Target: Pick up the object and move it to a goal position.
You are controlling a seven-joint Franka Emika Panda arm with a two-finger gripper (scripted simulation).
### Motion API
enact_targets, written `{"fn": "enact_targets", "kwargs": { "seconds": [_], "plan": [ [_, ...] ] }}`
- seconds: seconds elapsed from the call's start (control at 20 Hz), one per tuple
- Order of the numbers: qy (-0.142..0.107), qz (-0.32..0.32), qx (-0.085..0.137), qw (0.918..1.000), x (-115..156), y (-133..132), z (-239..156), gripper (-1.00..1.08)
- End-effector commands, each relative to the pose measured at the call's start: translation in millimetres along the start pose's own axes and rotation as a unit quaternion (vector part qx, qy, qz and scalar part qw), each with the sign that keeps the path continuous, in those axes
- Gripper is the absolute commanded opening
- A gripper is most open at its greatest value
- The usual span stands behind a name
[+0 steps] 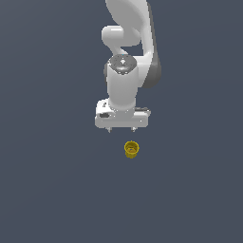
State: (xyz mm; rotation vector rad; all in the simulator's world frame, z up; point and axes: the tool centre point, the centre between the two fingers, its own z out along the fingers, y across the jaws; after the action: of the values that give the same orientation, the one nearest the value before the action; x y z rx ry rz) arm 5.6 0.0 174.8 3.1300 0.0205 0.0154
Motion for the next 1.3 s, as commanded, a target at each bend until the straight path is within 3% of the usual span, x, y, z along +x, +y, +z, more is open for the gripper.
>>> {"fn": "enact_targets", "kwargs": {
  "seconds": [0.0, 0.8, 1.25],
  "plan": [
    [0.000, 0.000, 0.000, 1.0000, 0, 0, 0, 1.00],
    [-0.011, 0.006, -0.012, 0.9999, -8, -1, 12, 1.00],
    [-0.010, 0.053, -0.009, 0.9985, -2, -7, 20, 1.00]
  ]
}}
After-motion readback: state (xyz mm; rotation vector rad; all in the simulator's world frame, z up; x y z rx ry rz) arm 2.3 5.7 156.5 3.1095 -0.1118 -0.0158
